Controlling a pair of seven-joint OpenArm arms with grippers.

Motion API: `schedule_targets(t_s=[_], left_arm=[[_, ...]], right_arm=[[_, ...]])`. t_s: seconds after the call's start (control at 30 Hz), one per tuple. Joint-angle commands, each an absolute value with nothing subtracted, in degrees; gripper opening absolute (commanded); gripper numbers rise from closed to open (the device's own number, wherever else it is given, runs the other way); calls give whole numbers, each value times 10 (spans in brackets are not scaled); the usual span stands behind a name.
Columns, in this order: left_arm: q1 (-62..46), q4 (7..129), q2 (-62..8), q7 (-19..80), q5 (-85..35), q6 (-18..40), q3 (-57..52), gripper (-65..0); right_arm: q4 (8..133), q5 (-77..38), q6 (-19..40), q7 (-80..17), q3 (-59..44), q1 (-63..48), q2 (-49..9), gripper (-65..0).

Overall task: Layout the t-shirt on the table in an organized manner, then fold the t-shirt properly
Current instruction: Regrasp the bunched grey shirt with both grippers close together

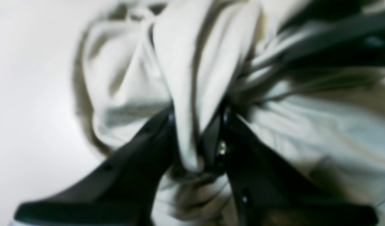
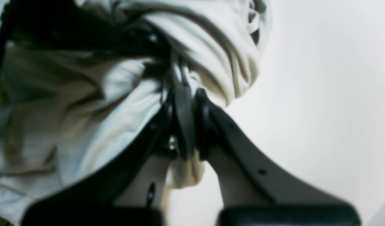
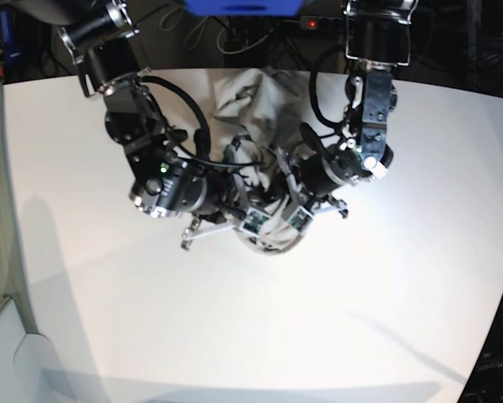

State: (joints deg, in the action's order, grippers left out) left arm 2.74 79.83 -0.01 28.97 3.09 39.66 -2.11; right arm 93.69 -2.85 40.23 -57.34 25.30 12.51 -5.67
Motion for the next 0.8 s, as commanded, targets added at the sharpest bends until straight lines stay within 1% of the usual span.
schedule_targets(t_s=[0.0, 0.07, 0.1, 0.17, 0.2, 0.23, 0.3, 0.37, 0.5, 0.6, 0.77], left_arm=[[36, 820, 1, 273, 20, 400, -21, -584], [35, 826, 1, 273, 20, 400, -21, -576], [37, 826, 1, 274, 20, 400, -21, -557], [38, 823, 1, 274, 20, 400, -21, -499], [38, 823, 1, 274, 20, 400, -21, -452], [36, 823, 0, 274, 20, 400, -21, -417], [36, 822, -3, 274, 20, 400, -21, -371], [37, 821, -5, 274, 20, 400, -22, -383], [43, 792, -2, 273, 21, 400, -56, -456], [53, 770, 0, 272, 21, 400, -75, -459], [54, 752, 1, 268, 20, 400, -74, -459]], right_arm=[[945, -33, 400, -563, 253, 138, -55, -650], [945, -33, 400, -563, 253, 137, -57, -650], [945, -33, 400, -563, 253, 136, -57, -650], [945, -33, 400, -563, 253, 134, -58, -650], [945, -33, 400, -563, 253, 133, -65, -650], [945, -33, 400, -562, 253, 133, -69, -650], [945, -33, 400, -552, 253, 133, -73, -650], [945, -33, 400, -540, 253, 129, -82, -650], [947, -33, 400, -536, 253, 122, -91, -650], [947, -33, 400, -536, 253, 121, -91, -650], [966, -33, 400, -536, 255, 102, -89, -650]])
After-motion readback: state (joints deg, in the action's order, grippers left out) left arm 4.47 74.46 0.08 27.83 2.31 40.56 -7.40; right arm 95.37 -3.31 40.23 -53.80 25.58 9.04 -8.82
